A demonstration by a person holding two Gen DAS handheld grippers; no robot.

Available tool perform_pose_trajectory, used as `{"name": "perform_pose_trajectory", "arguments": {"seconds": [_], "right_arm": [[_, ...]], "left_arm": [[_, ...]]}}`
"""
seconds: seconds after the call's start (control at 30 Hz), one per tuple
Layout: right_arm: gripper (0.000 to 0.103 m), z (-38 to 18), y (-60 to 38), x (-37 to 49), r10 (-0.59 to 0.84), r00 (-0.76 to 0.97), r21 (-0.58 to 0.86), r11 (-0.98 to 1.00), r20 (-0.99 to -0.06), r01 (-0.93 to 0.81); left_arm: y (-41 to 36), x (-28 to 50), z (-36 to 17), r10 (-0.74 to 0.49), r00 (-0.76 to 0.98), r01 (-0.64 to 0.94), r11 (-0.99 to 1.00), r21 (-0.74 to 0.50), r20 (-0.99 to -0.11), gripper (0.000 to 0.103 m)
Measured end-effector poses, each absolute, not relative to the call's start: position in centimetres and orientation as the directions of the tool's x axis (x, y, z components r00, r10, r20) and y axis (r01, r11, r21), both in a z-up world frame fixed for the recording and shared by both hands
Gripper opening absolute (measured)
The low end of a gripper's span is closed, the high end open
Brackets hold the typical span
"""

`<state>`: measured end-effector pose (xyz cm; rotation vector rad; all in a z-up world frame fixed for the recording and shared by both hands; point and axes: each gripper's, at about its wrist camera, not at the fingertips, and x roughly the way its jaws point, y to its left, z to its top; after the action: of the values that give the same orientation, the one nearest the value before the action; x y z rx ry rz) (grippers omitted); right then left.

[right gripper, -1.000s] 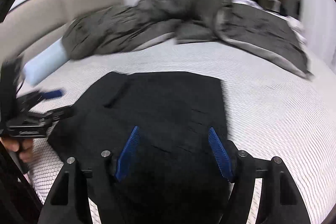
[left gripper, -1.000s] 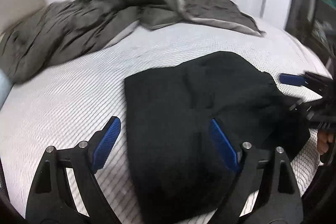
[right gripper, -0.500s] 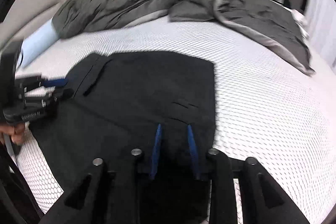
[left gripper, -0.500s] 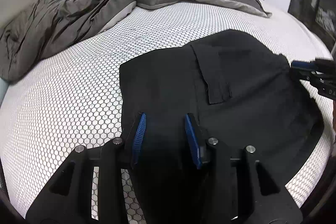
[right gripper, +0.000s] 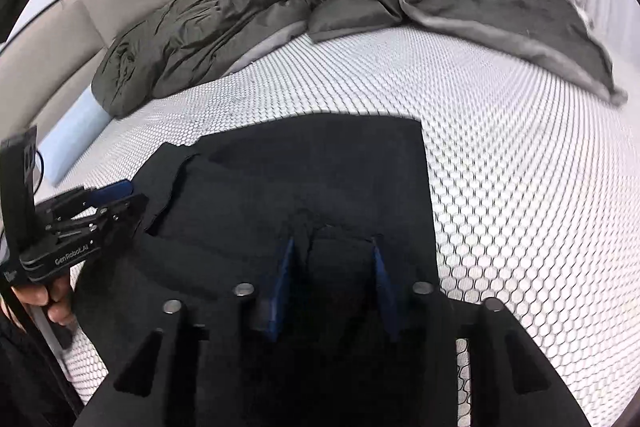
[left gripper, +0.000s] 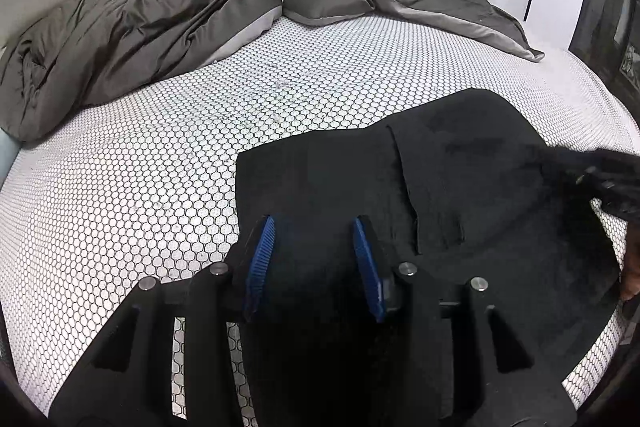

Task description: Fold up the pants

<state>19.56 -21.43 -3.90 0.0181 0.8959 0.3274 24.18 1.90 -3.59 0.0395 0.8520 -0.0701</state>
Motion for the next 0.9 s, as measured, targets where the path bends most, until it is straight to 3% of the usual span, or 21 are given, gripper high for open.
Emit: {"name": "perform_pose_trajectory", "arguments": {"seconds": [0.13,0.2,0.27,0.33,0.37,0.47,0.67,0.8,0.9], "right_arm": [[0.030,-0.5,-20.5,17.2,0.289,0.657,0.103,0.946,-0.697,-0.308],[0.032,-1.6,-20.3,18.0,0.202,0.655,0.024,0.963,-0.728,-0.270],[0.043,-4.3,-20.5,19.4,0.135,0.605,-0.020,0.970,-0.785,-0.243],[0.045,-5.5,-20.8,19.8,0.142,0.592,0.001,0.973,-0.793,-0.232],[0.051,-4.7,-20.9,19.3,0.149,0.605,0.005,0.972,-0.782,-0.233],[0.058,-2.2,-22.0,17.2,0.184,0.639,0.030,0.969,-0.747,-0.245],[0.053,-2.1,-24.1,12.9,0.401,0.548,0.247,0.909,-0.734,-0.335],[0.049,-4.9,-24.3,12.4,0.413,0.476,0.283,0.904,-0.777,-0.321],[0.050,-5.5,-24.6,12.9,0.443,0.479,0.320,0.892,-0.758,-0.318]], "left_arm": [[1.9,24.1,-3.5,-0.052,0.660,0.082,0.997,0.003,-0.749,0.043],[1.6,24.0,-3.6,-0.033,0.663,0.080,0.996,0.027,-0.748,0.045],[1.4,23.7,-3.6,-0.009,0.667,0.072,0.996,0.052,-0.745,0.056],[1.6,23.4,-3.4,0.021,0.669,0.051,0.996,0.074,-0.743,0.064],[1.8,23.1,-3.2,0.017,0.666,0.050,0.996,0.068,-0.745,0.064],[2.5,21.4,-2.4,0.001,0.669,0.046,0.998,0.042,-0.743,0.065],[1.7,16.3,-2.7,-0.048,0.673,0.116,0.992,0.042,-0.738,0.069],[1.0,15.9,-3.6,-0.030,0.664,0.113,0.992,0.061,-0.747,0.069],[0.7,16.0,-3.6,-0.026,0.667,0.105,0.993,0.059,-0.745,0.069]]}}
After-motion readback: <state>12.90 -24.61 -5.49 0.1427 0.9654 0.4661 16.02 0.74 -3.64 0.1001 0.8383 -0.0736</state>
